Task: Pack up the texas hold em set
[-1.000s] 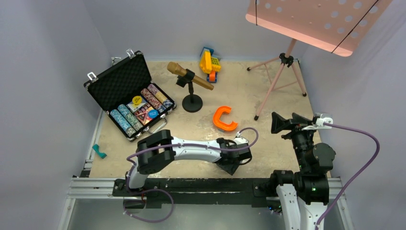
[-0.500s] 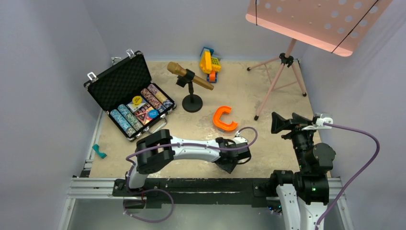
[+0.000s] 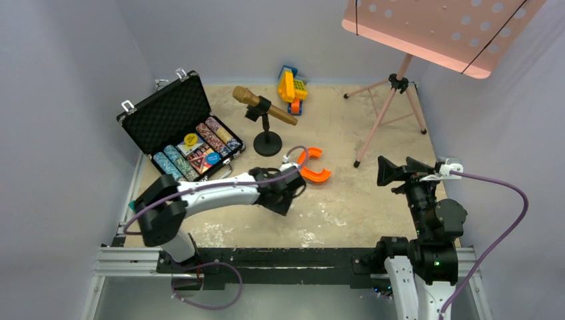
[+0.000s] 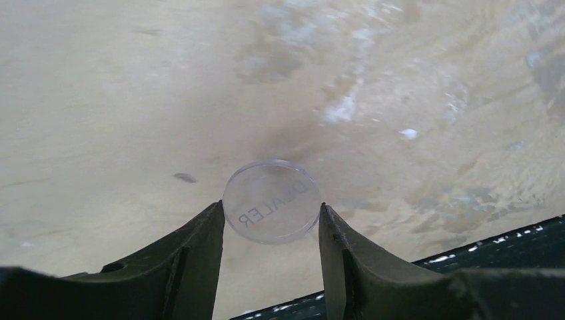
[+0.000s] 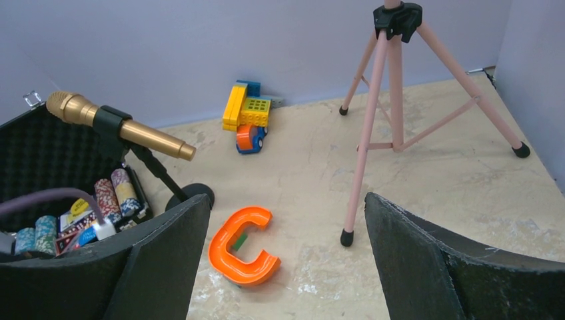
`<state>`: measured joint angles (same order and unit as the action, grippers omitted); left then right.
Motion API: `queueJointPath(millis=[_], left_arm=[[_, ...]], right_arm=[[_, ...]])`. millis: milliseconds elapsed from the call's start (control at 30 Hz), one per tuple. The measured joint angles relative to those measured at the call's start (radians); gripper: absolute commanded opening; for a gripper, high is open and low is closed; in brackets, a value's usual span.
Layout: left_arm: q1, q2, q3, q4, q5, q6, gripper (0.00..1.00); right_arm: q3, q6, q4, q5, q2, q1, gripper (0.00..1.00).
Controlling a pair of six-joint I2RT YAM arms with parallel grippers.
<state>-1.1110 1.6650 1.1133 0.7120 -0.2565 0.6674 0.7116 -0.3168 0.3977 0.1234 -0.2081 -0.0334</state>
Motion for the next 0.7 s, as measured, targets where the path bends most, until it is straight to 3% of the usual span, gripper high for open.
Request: queueJointPath(millis=[100,333,533,700], left_arm=[[0.119,-0.130,-0.050,0.019,-0.002,-0.052,0.29],[0.549,-0.326,-0.070,0.073,0.026,-0.228,0.29],[0.829,-0.309,-0.018,0.114,0.095,-0.355,0.26],[0.965,-0.216,0.085,0.101,0.088,-0.429,0.26]], right_arm=[[0.000,0.000,0.000,0.000,0.000,0.001,0.91],[0.000,0.000,0.000,0.000,0.000,0.001,0.91],[0.000,0.000,0.000,0.000,0.000,0.001,0.91],[0.000,0.000,0.000,0.000,0.002,0.002,0.91]])
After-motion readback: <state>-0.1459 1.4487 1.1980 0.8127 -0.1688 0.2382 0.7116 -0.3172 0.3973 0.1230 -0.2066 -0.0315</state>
